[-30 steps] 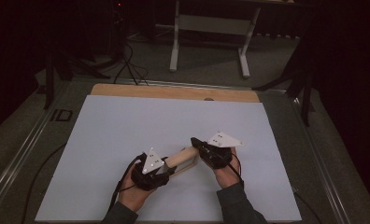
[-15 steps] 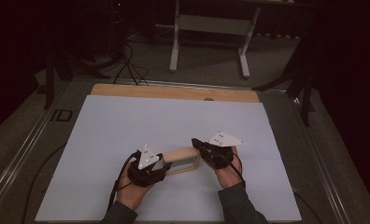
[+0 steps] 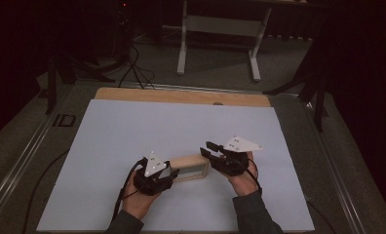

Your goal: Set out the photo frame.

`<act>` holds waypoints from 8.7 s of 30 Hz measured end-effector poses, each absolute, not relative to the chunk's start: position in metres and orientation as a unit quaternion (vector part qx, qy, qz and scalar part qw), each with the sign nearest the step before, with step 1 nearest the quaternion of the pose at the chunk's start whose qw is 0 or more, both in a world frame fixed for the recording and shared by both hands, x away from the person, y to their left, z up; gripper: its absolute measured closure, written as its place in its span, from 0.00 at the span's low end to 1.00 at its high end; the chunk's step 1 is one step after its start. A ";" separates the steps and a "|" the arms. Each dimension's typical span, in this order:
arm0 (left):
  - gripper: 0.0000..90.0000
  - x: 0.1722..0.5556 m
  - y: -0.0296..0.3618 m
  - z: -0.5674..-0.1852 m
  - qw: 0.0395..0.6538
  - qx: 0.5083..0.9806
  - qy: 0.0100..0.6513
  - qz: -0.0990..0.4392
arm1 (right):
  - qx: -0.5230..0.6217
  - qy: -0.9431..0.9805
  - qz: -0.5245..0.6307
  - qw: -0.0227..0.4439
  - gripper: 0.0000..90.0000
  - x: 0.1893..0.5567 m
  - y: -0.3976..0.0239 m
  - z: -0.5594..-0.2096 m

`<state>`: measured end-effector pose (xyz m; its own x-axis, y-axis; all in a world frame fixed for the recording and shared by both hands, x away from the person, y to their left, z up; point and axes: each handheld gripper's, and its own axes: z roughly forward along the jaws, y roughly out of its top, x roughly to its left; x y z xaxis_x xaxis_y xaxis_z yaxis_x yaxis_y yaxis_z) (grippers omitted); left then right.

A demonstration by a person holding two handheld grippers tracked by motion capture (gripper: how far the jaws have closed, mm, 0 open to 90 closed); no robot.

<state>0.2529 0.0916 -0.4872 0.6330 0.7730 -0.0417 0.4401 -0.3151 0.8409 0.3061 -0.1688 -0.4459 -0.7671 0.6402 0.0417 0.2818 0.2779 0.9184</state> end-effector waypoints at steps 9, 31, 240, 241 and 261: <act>0.62 0.254 0.092 -0.488 0.441 0.789 0.385 0.186 | 0.279 0.798 0.517 0.138 0.51 0.306 -0.173 -0.449; 0.62 0.256 0.092 -0.487 0.445 0.787 0.388 0.181 | 0.243 0.846 0.464 0.103 0.44 0.312 -0.171 -0.476; 0.26 0.292 0.180 -0.479 0.443 0.764 0.426 0.195 | 0.372 0.805 0.428 0.174 0.21 0.328 -0.206 -0.476; 0.26 0.291 0.183 -0.480 0.443 0.763 0.428 0.195 | 0.372 0.803 0.431 0.177 0.21 0.325 -0.208 -0.477; 0.26 0.255 0.236 -0.500 0.443 0.737 0.460 0.220 | 0.384 0.787 0.437 0.204 0.23 0.286 -0.266 -0.491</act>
